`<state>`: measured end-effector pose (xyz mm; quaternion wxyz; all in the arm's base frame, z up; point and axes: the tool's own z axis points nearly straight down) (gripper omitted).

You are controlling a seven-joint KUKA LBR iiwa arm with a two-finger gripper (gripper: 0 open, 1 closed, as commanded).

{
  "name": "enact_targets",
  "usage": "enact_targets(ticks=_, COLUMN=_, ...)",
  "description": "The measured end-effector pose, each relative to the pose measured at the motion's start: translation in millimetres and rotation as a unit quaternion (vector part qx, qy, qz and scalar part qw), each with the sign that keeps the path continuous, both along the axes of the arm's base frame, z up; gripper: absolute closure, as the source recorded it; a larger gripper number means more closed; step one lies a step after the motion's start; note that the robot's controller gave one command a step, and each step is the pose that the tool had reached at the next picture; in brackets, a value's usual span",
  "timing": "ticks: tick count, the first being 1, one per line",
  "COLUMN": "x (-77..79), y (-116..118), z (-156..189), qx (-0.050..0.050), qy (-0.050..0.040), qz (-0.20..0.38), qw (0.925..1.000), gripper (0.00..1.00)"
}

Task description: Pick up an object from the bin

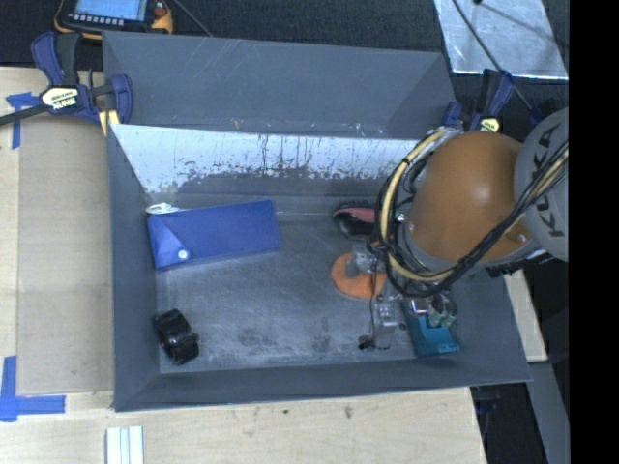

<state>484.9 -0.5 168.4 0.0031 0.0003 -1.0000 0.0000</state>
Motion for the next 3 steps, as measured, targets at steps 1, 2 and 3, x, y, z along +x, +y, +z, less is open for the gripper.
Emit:
enact_targets(ticks=1, x=2.0, y=0, z=4, qx=0.000, qy=-0.0044, qz=0.000, qw=1.0000, gripper=0.00)
enact_targets(ticks=2, x=39.9, y=-48, z=-67, qx=-0.001, qy=-0.0068, qz=0.049, qw=0.9988, gripper=0.00)
enact_targets(ticks=3, x=18.0, y=-77, z=-52, qx=0.001, qy=-0.0017, qz=0.072, qw=0.9974, gripper=0.00)
